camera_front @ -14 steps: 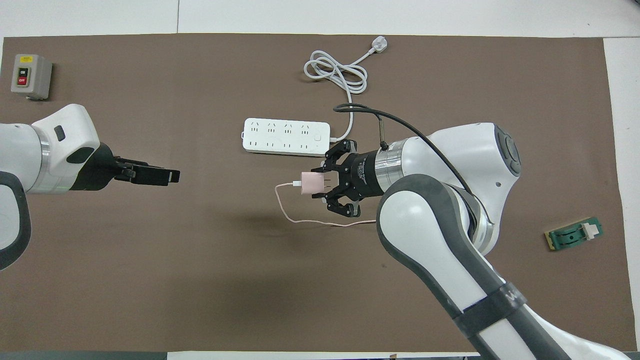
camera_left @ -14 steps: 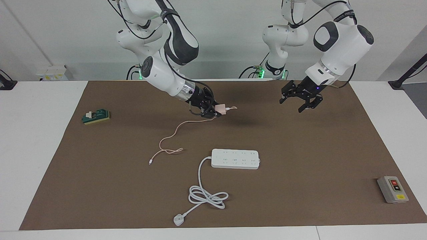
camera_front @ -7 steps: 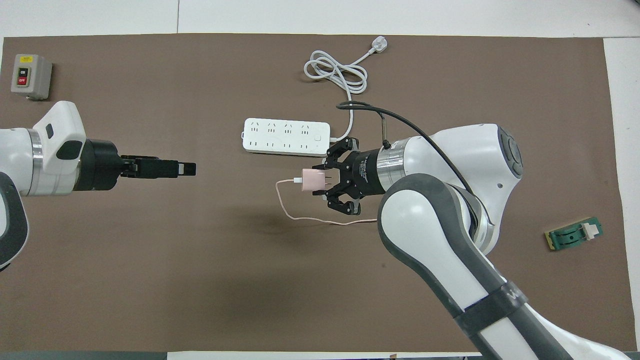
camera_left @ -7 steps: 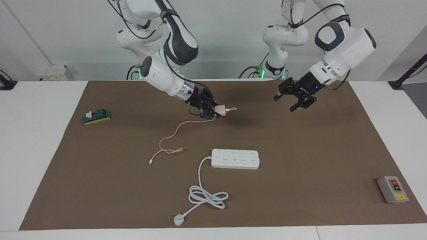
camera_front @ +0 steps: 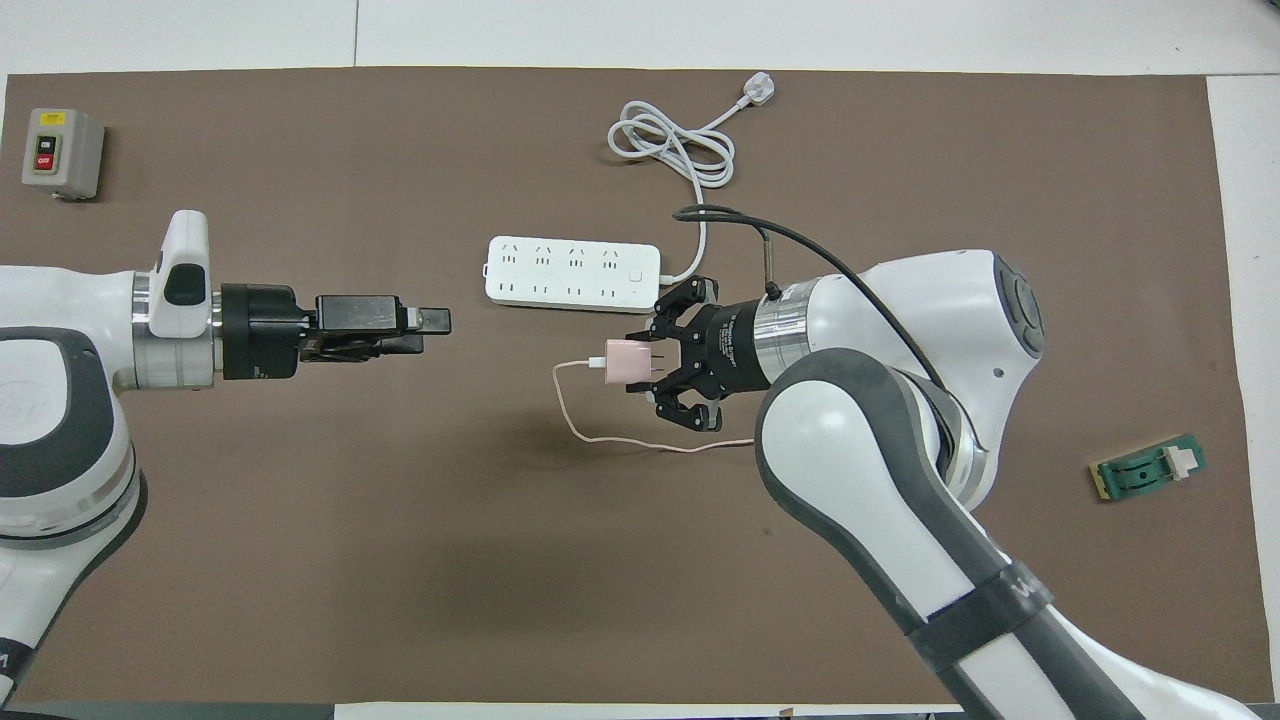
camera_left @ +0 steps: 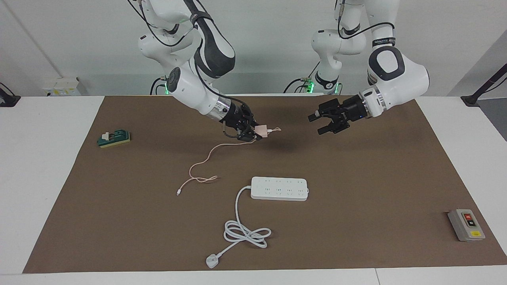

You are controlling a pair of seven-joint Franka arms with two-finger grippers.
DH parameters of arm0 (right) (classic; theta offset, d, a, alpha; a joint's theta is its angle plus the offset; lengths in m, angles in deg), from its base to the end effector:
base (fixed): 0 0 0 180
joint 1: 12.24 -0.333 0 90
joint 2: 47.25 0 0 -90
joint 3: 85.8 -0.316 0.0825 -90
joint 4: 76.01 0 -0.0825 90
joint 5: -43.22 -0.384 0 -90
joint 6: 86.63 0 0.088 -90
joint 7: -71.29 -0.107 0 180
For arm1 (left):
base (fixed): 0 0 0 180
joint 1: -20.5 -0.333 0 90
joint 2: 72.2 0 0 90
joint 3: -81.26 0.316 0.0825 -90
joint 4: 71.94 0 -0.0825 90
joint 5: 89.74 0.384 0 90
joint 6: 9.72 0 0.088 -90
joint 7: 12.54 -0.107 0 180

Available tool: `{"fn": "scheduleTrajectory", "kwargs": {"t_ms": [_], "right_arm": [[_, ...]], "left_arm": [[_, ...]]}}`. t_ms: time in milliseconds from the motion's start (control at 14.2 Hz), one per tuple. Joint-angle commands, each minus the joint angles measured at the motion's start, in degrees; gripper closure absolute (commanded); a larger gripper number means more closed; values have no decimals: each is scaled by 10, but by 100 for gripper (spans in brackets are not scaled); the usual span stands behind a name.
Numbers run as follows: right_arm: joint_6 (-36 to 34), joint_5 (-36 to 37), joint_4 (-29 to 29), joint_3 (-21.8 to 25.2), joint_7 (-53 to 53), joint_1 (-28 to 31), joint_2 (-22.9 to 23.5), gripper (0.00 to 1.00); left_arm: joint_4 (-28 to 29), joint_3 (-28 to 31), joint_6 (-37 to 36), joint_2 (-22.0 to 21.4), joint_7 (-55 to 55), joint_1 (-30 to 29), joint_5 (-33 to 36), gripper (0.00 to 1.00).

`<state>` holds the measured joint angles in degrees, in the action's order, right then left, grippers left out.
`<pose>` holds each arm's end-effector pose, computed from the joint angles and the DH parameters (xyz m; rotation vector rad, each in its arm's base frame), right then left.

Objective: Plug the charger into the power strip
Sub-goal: 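Extend the left gripper toward the charger held by the right gripper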

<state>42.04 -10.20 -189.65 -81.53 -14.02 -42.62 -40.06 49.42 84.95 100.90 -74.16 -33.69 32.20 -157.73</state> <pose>0.5291 0.2862 0.4261 -1.7637 1.7993 0.7233 0.5244 -0.1383 0.4536 2.0670 0.0499 -0.0127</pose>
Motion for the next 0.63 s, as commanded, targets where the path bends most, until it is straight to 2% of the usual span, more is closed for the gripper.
{"fn": "scheduleTrajectory", "kwargs": {"t_ms": [0, 141, 422, 563], "right_arm": [[19, -16, -28, -1, 6, -1, -21, 100], [21, -16, -30, -1, 6, -5, -22, 100], [24, -16, -33, -1, 8, -16, -23, 100], [26, -16, -33, -1, 8, -18, -22, 100]], "left_arm": [[-7, 2, -7, 32, -22, 16, -66, 0], [-3, 4, 5, 38, -51, 42, -139, 0], [-2, 3, 14, 60, -100, 78, -216, 2], [-3, 3, 15, 71, -113, 84, -228, 2]]}}
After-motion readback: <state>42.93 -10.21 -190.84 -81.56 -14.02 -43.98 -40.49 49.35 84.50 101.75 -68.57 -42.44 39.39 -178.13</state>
